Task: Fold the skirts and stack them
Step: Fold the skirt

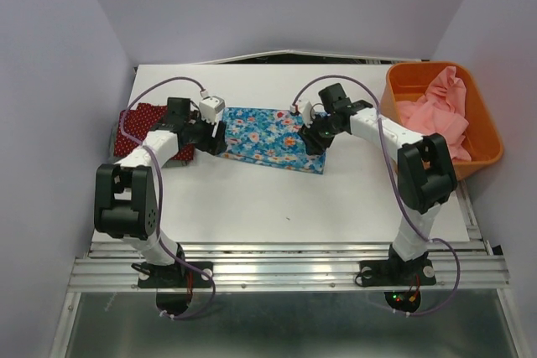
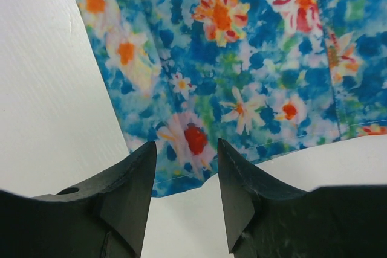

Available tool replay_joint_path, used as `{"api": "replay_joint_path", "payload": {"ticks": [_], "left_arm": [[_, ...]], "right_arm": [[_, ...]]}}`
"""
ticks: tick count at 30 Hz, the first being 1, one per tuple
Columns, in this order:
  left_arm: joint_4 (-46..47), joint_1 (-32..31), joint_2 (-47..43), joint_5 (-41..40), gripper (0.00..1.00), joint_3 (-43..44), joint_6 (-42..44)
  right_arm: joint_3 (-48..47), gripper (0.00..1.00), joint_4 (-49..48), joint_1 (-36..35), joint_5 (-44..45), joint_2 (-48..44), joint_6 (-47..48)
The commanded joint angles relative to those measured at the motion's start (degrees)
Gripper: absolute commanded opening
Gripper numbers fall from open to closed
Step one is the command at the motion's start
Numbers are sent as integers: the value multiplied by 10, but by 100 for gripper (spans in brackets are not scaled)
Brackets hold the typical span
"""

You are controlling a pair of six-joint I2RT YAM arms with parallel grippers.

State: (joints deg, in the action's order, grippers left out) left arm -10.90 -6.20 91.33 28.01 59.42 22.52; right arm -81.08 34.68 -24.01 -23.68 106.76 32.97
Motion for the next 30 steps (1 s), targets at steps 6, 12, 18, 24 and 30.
{"api": "replay_joint_path", "payload": {"ticks": [6,12,18,24,30], "left_arm": [[92,29,34,156,73,-51,-201],[141,30,69,156,75,-62,-259],[178,30,88,145,76,-60,-292],[169,34,118,117,76,-53,-305],[158,39,130,100,76,-46,-307]], "right_arm": [[28,51,22,-4,-32,-9,1],[78,51,-10,-38,15,-27,1],[114,47,-79,-50,69,-30,-16],[112,30,-109,-50,100,-31,-21],[114,11,-93,-50,101,-45,-12]]}}
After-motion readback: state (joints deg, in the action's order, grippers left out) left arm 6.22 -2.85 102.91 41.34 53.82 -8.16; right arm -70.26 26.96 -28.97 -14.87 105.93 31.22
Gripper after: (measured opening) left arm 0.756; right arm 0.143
